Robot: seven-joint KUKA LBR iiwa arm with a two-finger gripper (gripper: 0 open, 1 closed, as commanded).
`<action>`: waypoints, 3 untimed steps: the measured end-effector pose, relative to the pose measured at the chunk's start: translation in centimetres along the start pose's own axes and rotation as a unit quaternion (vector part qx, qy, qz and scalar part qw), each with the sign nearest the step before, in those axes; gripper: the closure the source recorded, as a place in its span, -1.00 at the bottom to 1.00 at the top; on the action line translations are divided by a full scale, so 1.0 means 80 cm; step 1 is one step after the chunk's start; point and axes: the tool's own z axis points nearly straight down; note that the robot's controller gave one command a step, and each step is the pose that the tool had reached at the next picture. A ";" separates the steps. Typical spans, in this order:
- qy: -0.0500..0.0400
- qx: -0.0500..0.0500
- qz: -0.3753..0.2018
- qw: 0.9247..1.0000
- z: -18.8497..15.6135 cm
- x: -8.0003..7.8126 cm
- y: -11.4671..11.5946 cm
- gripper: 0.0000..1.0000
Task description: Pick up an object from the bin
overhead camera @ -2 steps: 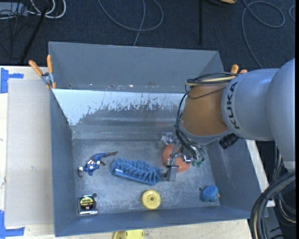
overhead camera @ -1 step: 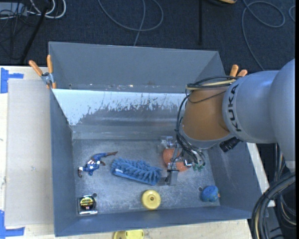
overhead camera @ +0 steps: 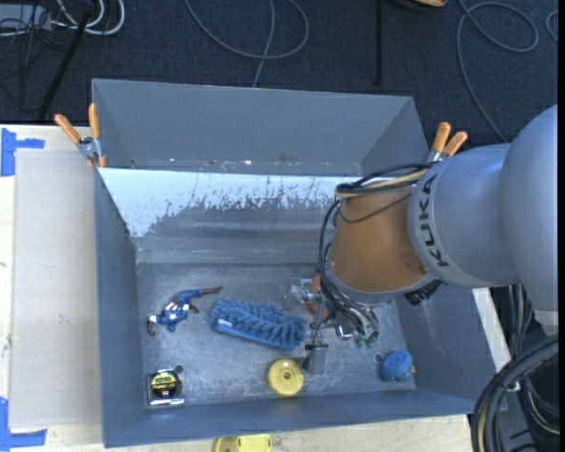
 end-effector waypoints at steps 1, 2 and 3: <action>0.001 -0.001 0.015 1.000 0.001 0.012 0.014 -1.00; 0.000 0.000 0.051 0.999 0.000 0.030 0.053 1.00; 0.000 0.000 0.051 0.999 0.000 0.030 0.053 1.00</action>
Offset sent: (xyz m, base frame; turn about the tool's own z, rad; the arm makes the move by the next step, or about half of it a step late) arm -0.0267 0.0396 0.0003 0.1052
